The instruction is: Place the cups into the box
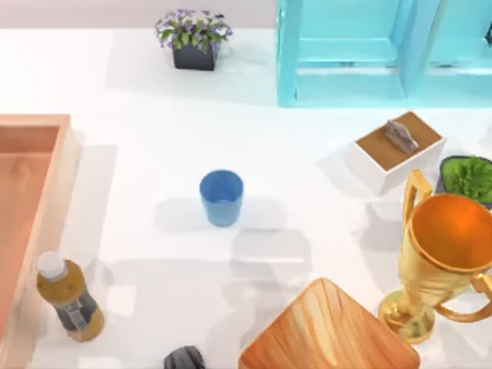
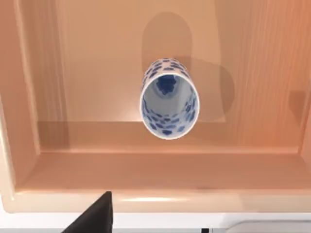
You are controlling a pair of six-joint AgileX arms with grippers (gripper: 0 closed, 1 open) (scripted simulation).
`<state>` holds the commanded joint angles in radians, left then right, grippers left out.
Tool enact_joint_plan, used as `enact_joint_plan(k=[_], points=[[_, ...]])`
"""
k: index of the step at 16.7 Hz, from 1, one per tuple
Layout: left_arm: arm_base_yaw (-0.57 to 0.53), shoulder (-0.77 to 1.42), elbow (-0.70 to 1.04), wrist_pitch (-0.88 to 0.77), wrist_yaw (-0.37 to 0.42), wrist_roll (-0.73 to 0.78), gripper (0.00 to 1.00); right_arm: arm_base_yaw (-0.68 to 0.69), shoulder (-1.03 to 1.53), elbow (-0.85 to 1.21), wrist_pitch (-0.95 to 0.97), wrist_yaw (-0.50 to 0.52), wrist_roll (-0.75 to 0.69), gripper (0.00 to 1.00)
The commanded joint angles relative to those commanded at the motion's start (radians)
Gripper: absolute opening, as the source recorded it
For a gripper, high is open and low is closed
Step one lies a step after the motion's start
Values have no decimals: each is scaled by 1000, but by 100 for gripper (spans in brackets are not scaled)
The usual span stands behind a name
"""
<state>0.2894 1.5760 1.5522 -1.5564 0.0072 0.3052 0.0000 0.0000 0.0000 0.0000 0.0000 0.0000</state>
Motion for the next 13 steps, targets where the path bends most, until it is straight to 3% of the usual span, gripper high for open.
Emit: enact_joint_plan(k=[3, 10, 13], points=[[-176, 171, 168, -7, 0, -178, 100, 0, 0, 0, 0, 0, 0, 100], [-719, 612, 584, 3, -3, -737, 100, 0, 0, 0, 0, 0, 0, 100], [-872, 736, 708, 23, -2, -890, 100, 0, 0, 0, 0, 0, 0, 100]])
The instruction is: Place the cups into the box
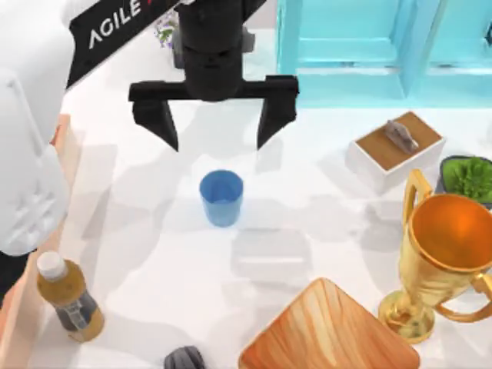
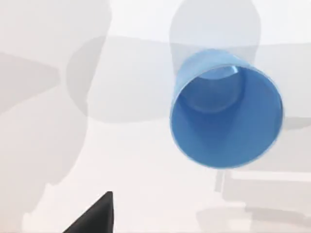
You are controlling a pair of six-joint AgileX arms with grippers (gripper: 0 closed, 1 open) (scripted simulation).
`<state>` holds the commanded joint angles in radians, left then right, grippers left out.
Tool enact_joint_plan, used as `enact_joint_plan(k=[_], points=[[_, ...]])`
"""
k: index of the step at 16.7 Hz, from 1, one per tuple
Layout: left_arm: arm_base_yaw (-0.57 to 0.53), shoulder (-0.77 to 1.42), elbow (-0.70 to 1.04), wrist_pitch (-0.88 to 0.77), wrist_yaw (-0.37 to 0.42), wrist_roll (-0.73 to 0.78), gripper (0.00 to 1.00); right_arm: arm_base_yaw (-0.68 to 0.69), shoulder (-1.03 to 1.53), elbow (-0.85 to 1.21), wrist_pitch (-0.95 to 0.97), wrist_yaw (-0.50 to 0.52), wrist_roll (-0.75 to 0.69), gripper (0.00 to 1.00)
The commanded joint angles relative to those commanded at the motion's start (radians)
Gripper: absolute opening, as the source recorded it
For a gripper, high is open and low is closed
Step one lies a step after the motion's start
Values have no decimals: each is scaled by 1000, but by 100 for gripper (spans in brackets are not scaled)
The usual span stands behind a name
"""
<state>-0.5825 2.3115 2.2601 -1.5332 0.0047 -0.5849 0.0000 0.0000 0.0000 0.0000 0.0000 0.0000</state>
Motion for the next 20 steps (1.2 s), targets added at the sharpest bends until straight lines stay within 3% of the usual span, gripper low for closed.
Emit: enact_joint_plan(k=[3, 9, 17, 20], points=[[-57, 48, 49, 12, 0, -57, 100, 0, 0, 0, 0, 0, 0, 100], [-54, 44, 30, 28, 0, -55, 100, 0, 0, 0, 0, 0, 0, 100], [-54, 49, -296, 361, 0, -54, 100, 0, 0, 0, 0, 0, 0, 100], [-54, 52, -341, 407, 0, -54, 100, 0, 0, 0, 0, 0, 0, 100]])
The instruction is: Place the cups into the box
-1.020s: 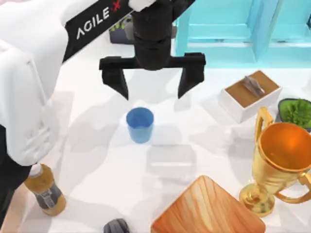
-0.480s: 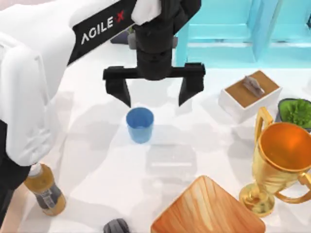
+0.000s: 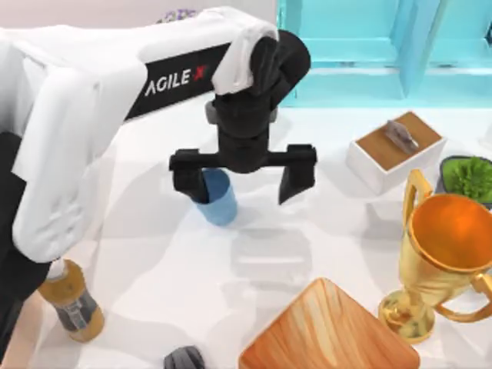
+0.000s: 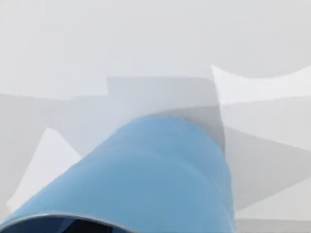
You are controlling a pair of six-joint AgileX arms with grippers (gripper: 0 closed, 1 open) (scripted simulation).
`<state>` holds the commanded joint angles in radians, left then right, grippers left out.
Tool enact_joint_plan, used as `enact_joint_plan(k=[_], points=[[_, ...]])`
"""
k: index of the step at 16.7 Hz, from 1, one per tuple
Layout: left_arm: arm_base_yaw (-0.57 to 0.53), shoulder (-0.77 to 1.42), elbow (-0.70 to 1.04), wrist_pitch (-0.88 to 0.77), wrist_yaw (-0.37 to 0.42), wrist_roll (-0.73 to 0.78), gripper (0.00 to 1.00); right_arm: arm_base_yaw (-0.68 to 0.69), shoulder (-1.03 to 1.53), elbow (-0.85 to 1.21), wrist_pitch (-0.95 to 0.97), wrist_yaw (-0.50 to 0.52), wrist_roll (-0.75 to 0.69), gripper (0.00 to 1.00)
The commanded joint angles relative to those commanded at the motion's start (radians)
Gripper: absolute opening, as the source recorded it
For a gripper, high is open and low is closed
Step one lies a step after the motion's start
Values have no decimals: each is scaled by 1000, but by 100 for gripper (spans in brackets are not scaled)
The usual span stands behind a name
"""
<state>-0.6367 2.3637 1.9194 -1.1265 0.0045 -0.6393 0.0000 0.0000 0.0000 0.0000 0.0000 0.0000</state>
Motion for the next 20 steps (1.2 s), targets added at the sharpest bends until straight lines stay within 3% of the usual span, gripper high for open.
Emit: enact_joint_plan(k=[3, 16, 20], points=[[0, 0, 0, 0, 0, 0, 100, 0, 0, 0, 0, 0, 0, 100], [0, 0, 0, 0, 0, 0, 2, 0, 0, 0, 0, 0, 0, 100], [0, 0, 0, 0, 0, 0, 0, 0, 0, 0, 0, 0, 0, 100]])
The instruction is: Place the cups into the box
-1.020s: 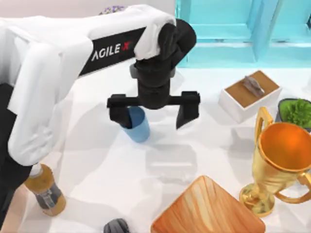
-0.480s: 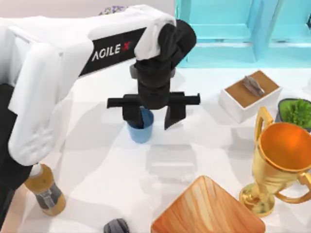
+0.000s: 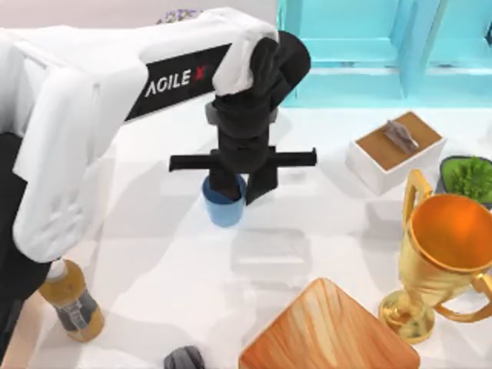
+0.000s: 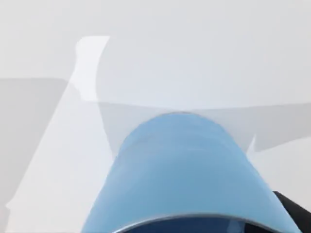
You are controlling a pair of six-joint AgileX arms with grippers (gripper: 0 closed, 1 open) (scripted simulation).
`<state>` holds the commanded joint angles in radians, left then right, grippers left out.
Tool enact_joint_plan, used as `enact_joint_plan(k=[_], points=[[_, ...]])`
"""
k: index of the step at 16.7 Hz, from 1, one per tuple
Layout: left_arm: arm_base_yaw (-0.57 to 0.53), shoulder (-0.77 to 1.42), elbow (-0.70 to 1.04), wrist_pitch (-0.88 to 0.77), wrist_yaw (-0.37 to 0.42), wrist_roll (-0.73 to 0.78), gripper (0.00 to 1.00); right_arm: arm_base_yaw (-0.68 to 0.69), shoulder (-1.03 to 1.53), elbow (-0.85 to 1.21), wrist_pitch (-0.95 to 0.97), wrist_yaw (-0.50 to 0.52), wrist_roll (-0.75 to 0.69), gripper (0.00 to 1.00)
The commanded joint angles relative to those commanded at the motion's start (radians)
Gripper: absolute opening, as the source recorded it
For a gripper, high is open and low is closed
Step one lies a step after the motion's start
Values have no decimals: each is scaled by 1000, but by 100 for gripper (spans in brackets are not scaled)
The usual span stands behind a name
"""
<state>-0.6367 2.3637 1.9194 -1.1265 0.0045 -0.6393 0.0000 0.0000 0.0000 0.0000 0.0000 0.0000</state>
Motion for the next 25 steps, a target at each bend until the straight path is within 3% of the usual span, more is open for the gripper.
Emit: enact_joint_plan(k=[6, 14, 21, 25], points=[[3, -5, 0, -2, 0, 3, 0, 0, 0, 0, 0, 0, 0, 100], [182, -239, -23, -210, -2, 179, 0, 0, 0, 0, 0, 0, 0, 100], [211, -268, -32, -229, -5, 213, 0, 0, 0, 0, 0, 0, 0, 100], [356, -358, -105, -232, -10, 358, 0, 0, 0, 0, 0, 0, 0, 100]])
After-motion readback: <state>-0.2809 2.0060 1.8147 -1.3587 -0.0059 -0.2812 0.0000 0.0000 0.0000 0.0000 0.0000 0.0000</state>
